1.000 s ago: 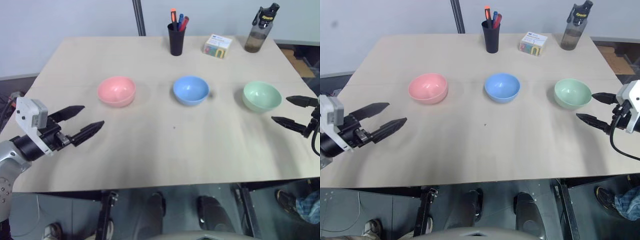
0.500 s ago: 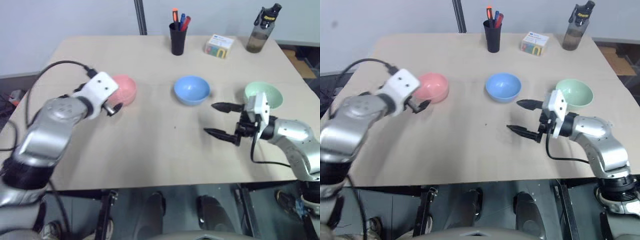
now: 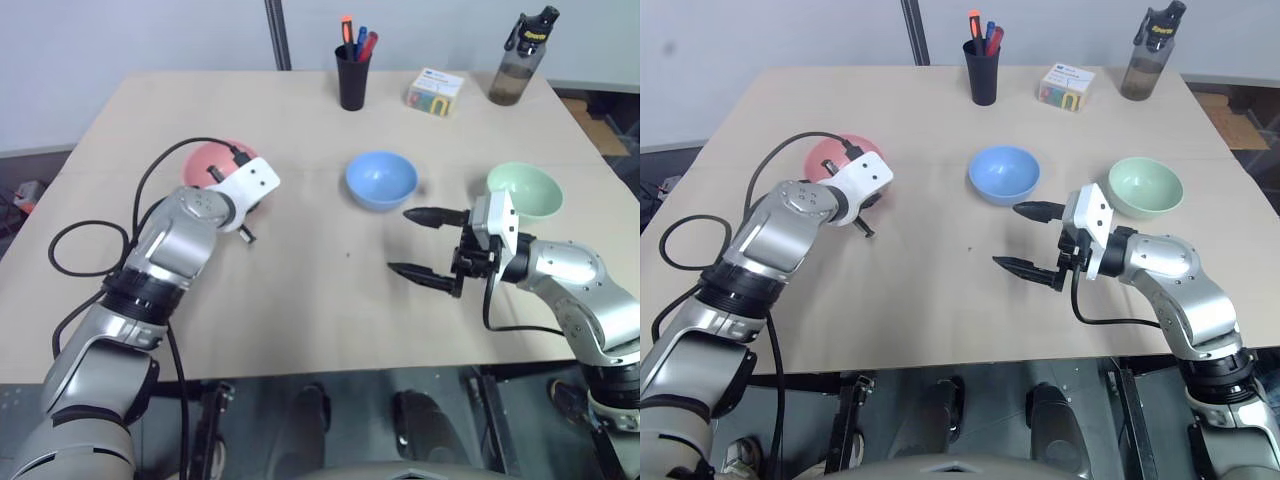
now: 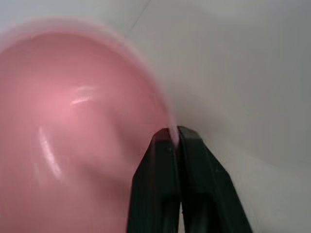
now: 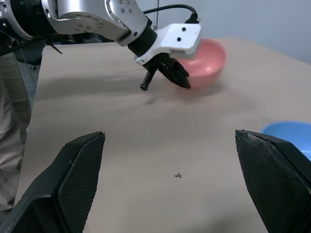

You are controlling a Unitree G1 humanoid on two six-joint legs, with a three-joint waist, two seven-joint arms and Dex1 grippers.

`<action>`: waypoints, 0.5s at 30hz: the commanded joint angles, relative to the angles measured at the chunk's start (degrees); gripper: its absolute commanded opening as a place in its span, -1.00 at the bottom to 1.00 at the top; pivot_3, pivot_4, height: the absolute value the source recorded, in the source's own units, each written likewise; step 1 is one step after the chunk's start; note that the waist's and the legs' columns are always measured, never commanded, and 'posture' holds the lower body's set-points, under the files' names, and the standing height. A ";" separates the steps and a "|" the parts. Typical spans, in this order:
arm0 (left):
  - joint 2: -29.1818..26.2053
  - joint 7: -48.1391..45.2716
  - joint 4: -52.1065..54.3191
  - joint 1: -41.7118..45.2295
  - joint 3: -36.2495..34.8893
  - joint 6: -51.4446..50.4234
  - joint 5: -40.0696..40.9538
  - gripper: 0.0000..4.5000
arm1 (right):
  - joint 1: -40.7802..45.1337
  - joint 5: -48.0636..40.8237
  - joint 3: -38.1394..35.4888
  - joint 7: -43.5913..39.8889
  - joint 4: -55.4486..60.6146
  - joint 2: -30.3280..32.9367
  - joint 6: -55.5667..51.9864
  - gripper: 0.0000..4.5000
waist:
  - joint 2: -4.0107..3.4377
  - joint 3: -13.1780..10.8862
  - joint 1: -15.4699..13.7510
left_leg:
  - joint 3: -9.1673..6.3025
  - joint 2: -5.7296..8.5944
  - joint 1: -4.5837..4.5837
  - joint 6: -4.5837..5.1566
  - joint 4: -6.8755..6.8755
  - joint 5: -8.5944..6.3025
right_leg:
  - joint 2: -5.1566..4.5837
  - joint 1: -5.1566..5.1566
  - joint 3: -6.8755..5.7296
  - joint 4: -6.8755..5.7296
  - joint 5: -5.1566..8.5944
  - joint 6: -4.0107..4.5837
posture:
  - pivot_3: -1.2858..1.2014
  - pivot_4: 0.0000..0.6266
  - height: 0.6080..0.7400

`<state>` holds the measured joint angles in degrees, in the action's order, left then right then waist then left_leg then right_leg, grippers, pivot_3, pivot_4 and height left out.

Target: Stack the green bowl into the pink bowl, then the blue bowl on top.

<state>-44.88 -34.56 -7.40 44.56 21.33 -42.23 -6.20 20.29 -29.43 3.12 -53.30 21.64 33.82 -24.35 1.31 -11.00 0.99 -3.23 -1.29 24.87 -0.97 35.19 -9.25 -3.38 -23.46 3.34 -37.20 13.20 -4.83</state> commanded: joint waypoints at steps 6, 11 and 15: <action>-4.29 -14.20 17.01 -3.91 -5.52 2.00 6.84 -0.98 | -1.90 -0.40 -2.63 0.96 2.47 1.45 0.44 1.00 | 0.00 0.00 0.20 | -0.01 0.00 0.00 0.00 0.00 0.00 | 0.00 0.00 0.00 -0.01 -0.04 0.07 | 0.03 -0.52 1.00; -8.60 -26.53 28.53 -13.40 -7.21 13.71 14.15 -0.98 | -5.90 -0.84 -6.02 1.63 3.30 3.67 0.24 1.00 | -0.01 0.00 0.12 | -0.01 -0.02 -0.02 0.00 -0.01 0.00 | -0.01 0.00 0.00 -0.02 -0.09 0.17 | 0.03 -0.52 1.00; -7.32 -29.89 28.16 -14.92 -4.99 21.38 13.86 -0.98 | -8.27 -0.40 -8.10 2.19 3.47 5.20 0.62 1.00 | -0.02 0.00 -0.21 | 0.01 -0.02 -0.06 0.01 0.02 0.00 | -0.01 0.02 0.01 -0.02 0.07 0.40 | 0.03 -0.52 1.00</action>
<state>-52.80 -64.06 19.36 28.54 16.74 -24.45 7.86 11.73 -29.49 -2.94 -51.50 22.65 38.34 -24.47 1.29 -11.00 0.78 -3.23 -1.32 24.82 -0.96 35.29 -9.24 -3.39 -23.43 3.34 -37.27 13.30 -4.50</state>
